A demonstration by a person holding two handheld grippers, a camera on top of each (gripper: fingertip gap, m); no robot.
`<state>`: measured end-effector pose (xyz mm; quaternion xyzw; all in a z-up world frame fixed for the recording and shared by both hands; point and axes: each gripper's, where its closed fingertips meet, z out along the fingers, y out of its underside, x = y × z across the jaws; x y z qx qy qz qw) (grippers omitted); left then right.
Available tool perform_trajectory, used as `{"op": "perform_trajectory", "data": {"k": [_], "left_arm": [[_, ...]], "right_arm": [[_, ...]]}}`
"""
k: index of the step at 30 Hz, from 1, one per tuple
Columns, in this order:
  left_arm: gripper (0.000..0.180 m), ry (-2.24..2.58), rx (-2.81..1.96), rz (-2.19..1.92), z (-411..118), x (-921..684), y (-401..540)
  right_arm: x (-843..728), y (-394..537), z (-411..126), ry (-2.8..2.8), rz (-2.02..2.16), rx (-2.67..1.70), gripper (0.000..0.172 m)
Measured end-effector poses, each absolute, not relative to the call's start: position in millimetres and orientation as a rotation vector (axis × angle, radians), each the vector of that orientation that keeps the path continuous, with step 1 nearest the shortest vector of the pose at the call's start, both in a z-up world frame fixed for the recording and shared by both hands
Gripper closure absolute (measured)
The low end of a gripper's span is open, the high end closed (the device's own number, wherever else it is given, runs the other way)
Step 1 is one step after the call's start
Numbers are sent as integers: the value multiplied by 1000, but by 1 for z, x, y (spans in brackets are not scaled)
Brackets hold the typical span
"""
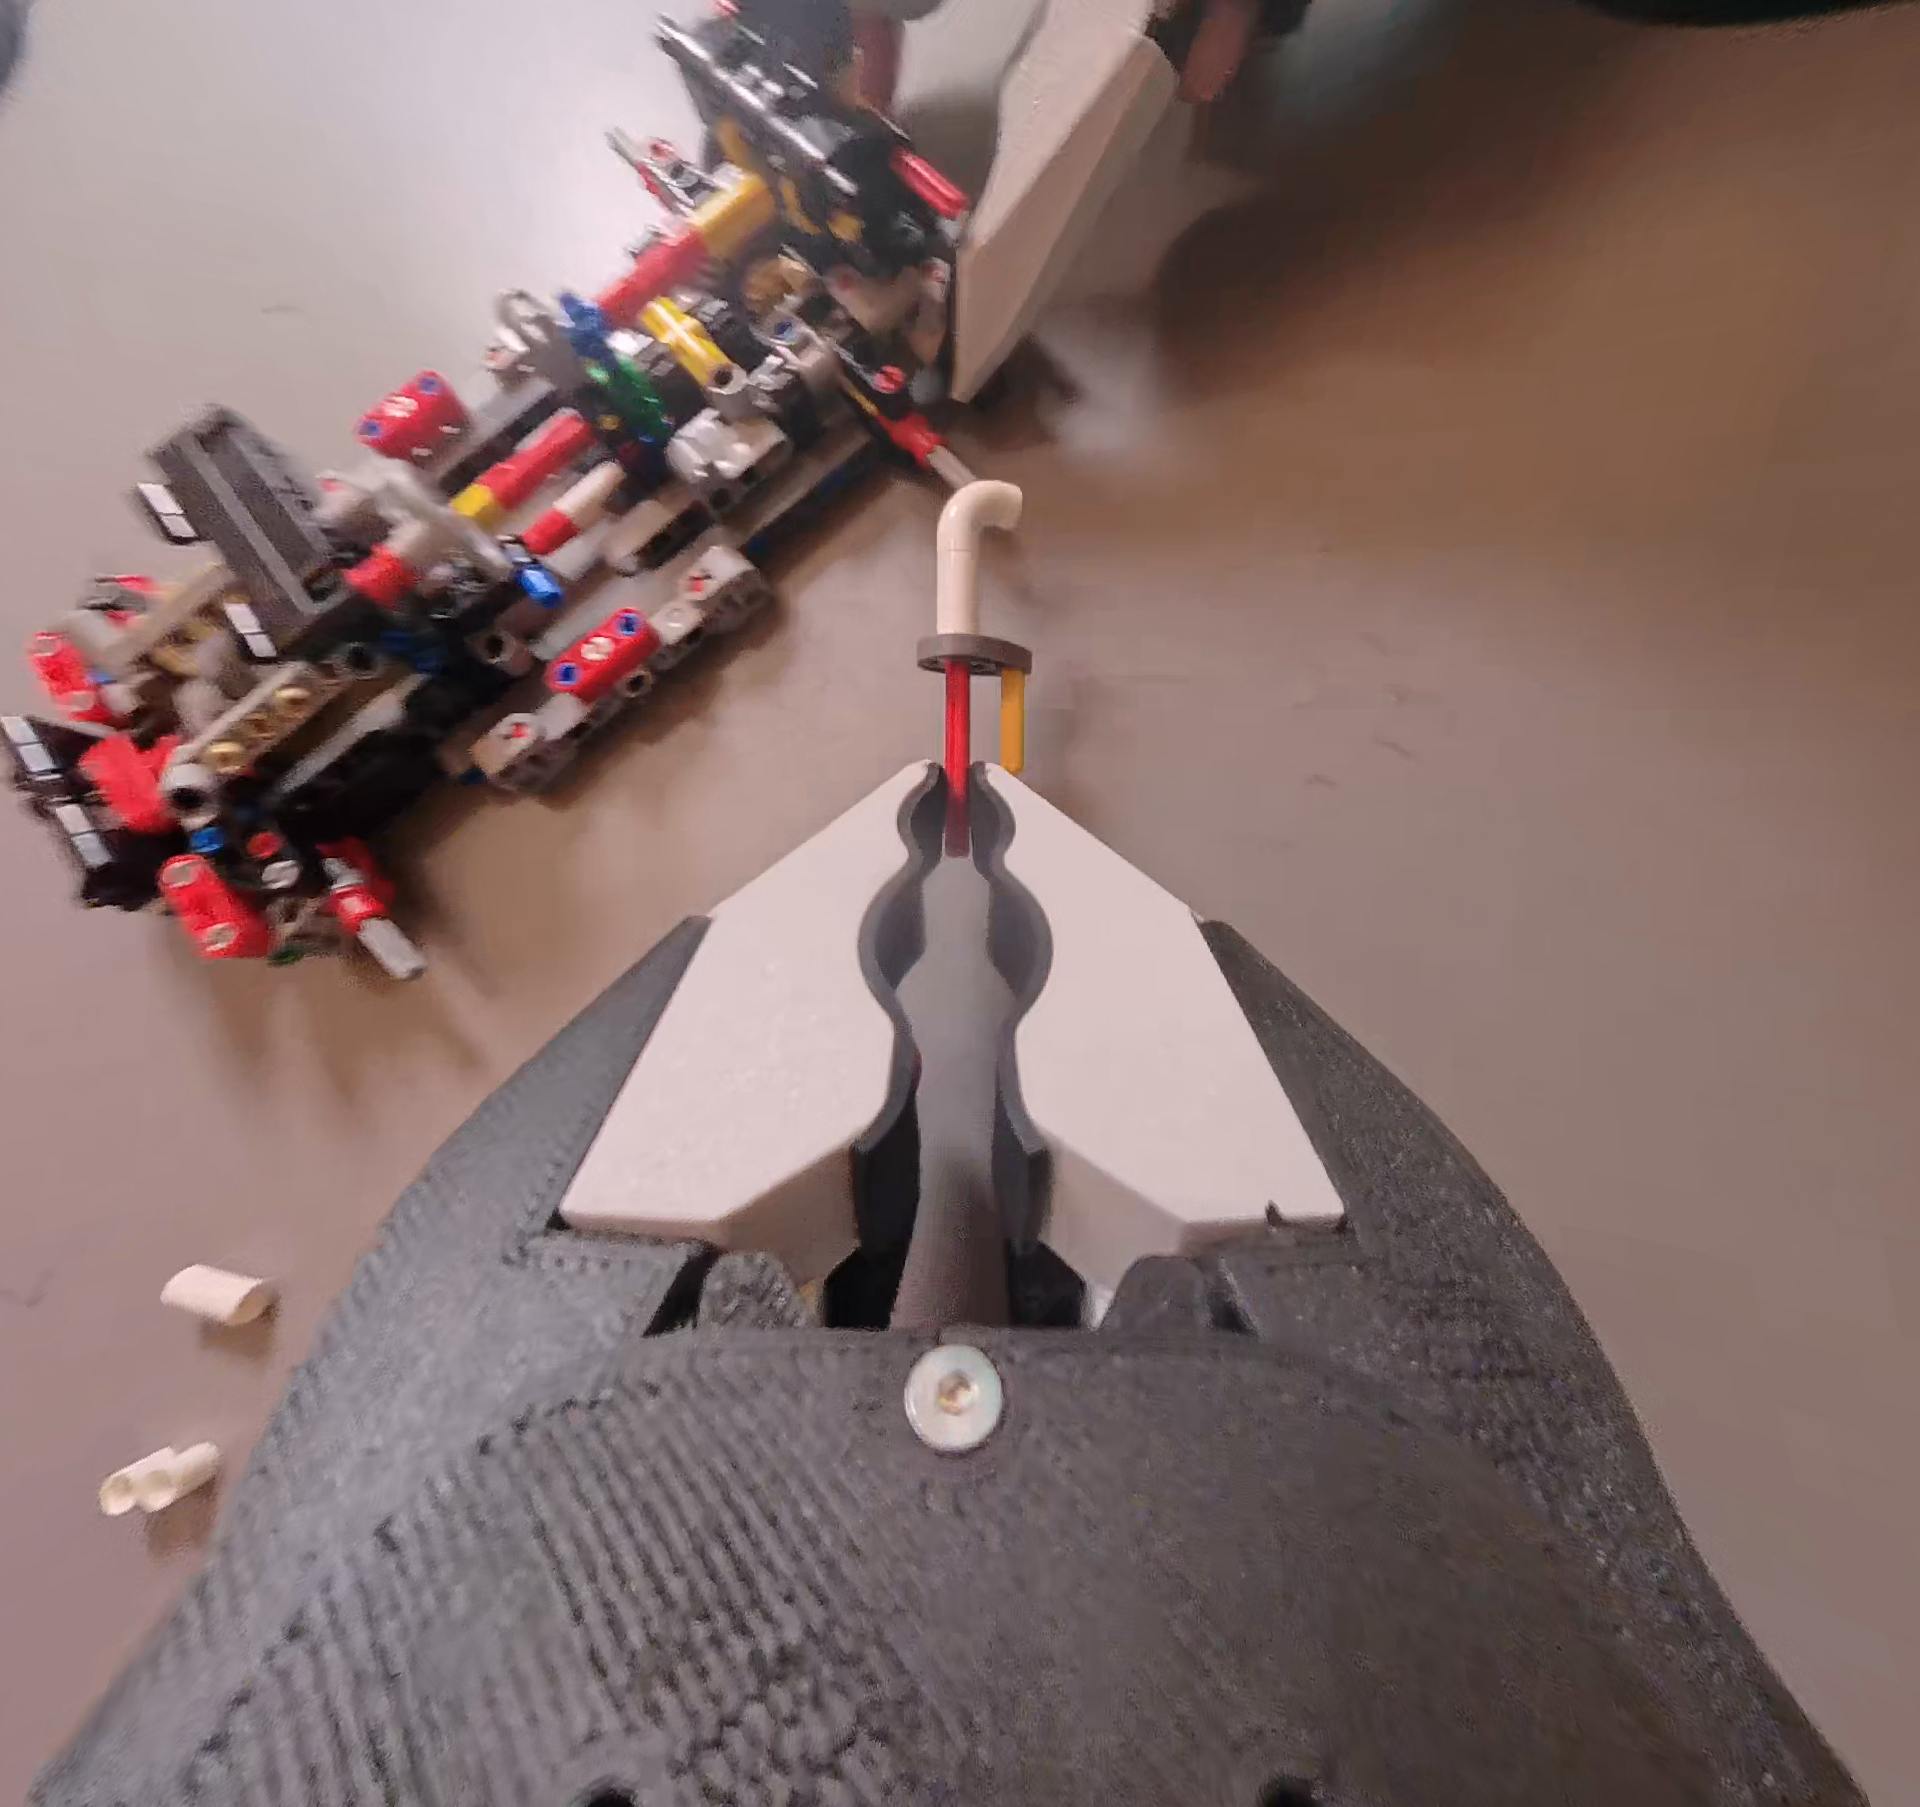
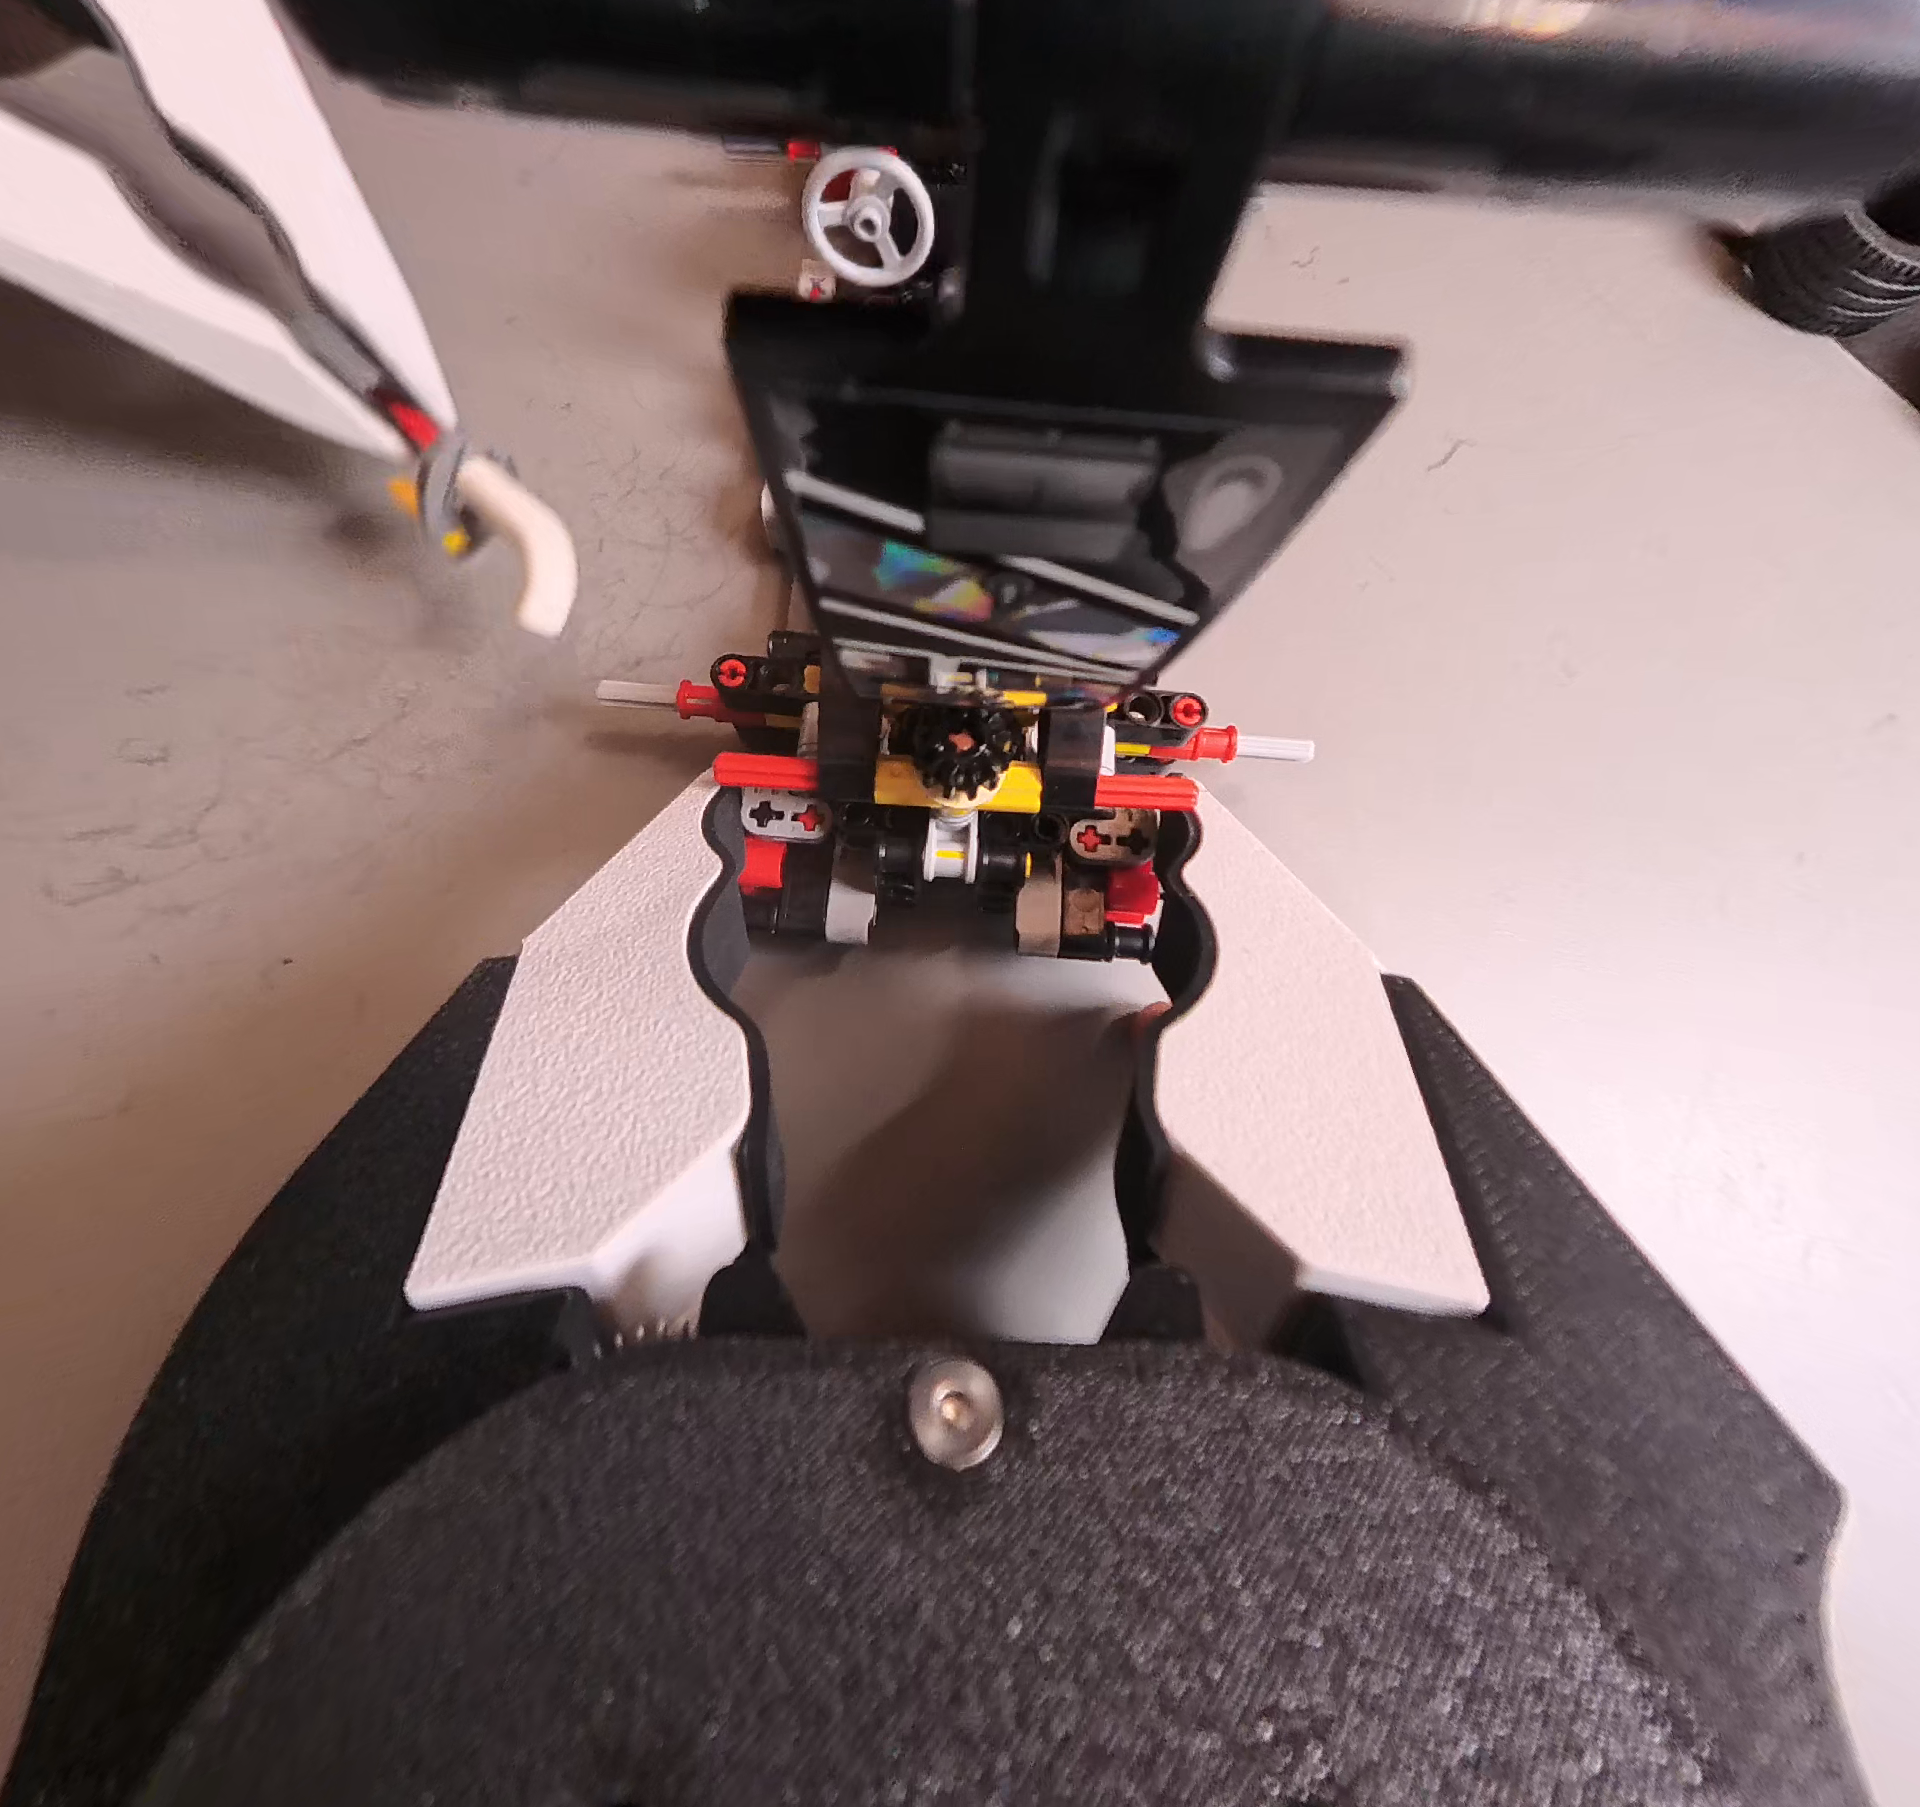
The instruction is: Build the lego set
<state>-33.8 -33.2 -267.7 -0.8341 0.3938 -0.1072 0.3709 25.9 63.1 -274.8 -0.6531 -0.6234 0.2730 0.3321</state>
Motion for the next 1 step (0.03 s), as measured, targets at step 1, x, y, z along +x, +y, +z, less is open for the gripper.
{"op": "perform_trajectory", "data": {"k": [1], "left_arm": [[178, 986, -2110, -238, -263, -40, -28]], "right_arm": [[26, 62, -275, -1628, 706, -1713, 95]]}}
